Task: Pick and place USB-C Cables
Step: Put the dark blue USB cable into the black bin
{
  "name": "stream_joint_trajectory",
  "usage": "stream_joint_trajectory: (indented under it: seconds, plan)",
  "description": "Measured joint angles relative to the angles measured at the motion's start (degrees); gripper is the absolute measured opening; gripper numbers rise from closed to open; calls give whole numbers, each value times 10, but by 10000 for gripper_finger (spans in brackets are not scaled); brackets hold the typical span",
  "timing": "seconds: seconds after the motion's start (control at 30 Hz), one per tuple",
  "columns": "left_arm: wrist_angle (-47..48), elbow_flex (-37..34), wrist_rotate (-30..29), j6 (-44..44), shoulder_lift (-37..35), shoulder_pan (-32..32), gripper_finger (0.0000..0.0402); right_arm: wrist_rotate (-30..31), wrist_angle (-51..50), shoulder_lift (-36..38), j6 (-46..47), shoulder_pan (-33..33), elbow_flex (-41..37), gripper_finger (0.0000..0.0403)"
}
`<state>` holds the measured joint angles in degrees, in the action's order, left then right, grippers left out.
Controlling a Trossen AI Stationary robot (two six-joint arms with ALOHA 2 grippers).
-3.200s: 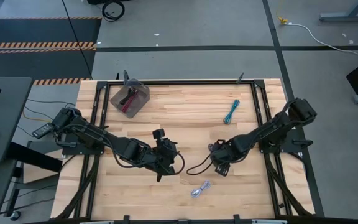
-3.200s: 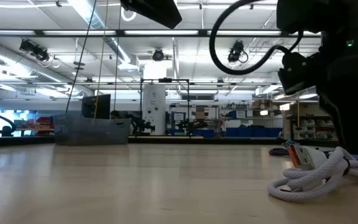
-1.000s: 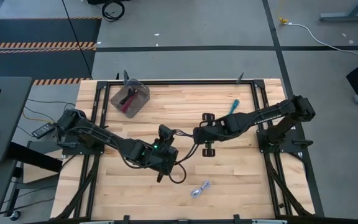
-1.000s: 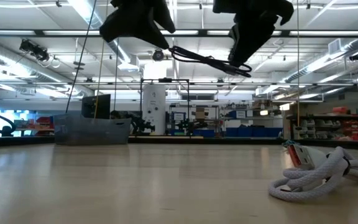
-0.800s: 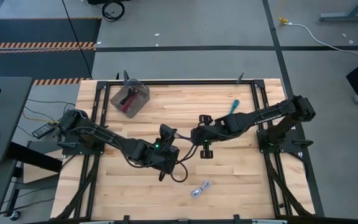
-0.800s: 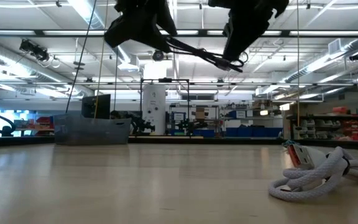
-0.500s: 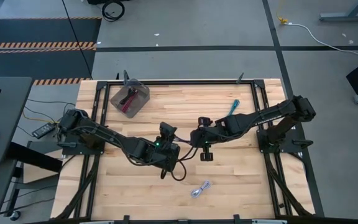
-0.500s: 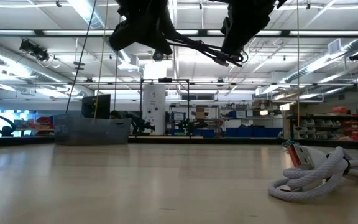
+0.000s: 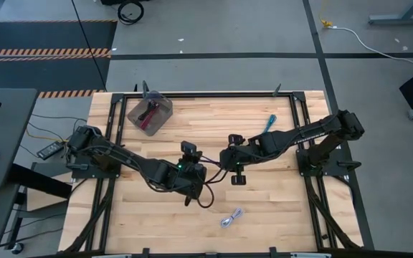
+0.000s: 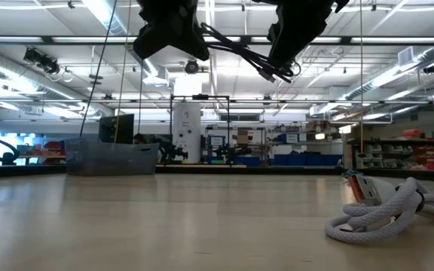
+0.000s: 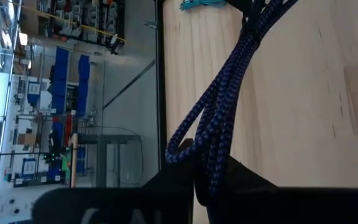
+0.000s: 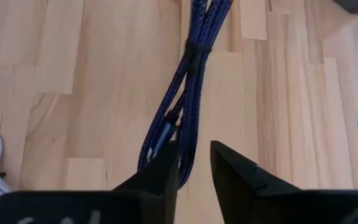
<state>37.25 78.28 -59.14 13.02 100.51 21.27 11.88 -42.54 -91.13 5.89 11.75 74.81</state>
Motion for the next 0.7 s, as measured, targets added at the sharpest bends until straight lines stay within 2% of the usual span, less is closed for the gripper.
stream_joint_trajectory:
  seconds: [0.17,0.37,0.43,0.53,0.6,0.7]
  plan:
    - [81,0,12,-77,0,-11,14,8,-17,0,-18,0,0,146]
    - [189,0,9,-178,0,-16,14,67,-82,0,-8,0,0,241]
    - [250,0,7,-243,-2,-28,14,75,-111,0,16,0,0,268]
    - [358,0,18,-395,-6,-61,14,74,-118,1,57,0,-13,295]
    - [431,0,33,-490,-11,-87,14,64,-109,1,71,3,-29,304]
    - [502,0,47,-561,-17,-126,14,30,-68,1,76,7,-62,307]
